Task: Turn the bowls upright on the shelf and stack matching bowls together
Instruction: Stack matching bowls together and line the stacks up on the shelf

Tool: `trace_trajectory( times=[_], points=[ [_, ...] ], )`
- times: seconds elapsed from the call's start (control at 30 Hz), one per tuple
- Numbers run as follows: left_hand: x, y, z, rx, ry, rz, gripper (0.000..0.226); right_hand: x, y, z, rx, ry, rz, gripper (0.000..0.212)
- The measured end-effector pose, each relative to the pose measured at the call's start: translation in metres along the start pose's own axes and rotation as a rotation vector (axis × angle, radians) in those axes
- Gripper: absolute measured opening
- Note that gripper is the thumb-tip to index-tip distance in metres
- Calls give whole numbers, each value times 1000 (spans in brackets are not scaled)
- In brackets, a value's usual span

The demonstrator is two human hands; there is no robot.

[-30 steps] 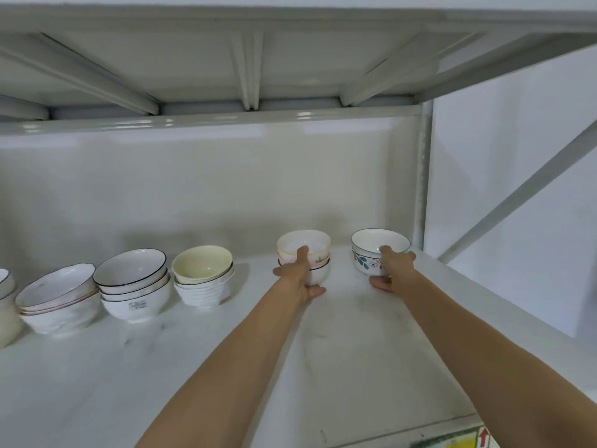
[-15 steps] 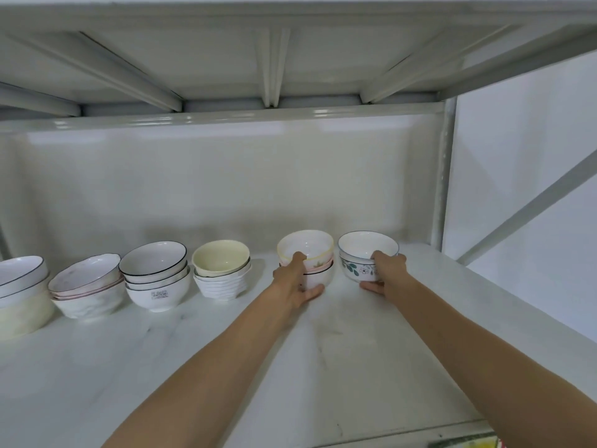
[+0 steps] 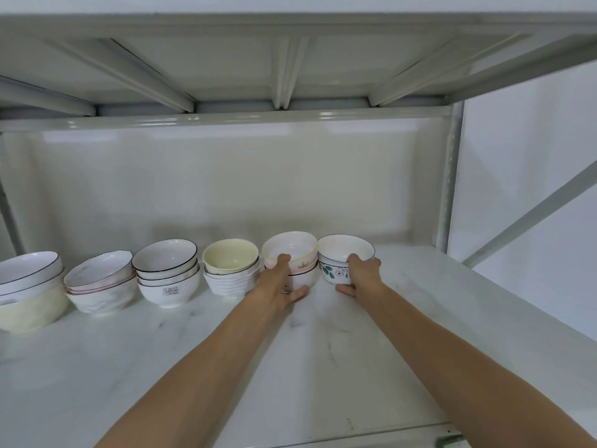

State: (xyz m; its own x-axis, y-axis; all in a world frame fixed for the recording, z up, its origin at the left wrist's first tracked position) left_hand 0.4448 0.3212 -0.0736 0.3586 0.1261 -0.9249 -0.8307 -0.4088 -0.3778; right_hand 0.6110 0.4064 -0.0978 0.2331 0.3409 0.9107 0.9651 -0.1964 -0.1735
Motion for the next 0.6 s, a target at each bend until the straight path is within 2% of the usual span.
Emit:
trace_trajectory(
  times=[0.2, 0.6],
  points=[
    [-1, 1, 0, -19, -1, -31, 53, -3, -2, 1, -81, 17, -38, 60],
    [-7, 1, -7, 10, 27, 23, 52, 3, 13, -3, -145, 60, -115, 48]
  ],
)
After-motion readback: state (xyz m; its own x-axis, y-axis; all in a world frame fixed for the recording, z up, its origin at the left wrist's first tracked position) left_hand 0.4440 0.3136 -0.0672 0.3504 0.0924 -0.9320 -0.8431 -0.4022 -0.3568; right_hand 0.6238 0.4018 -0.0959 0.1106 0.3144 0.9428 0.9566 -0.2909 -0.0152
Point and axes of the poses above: each hand's wrist, its own z-axis towards the middle knuckle, its own y-axis out of the back of the hand, x = y × z, the point moved 4 cm from there along z, towards the middle knuckle, and after that the axes turned 13 degrees about -y, right-handed, at the moved point
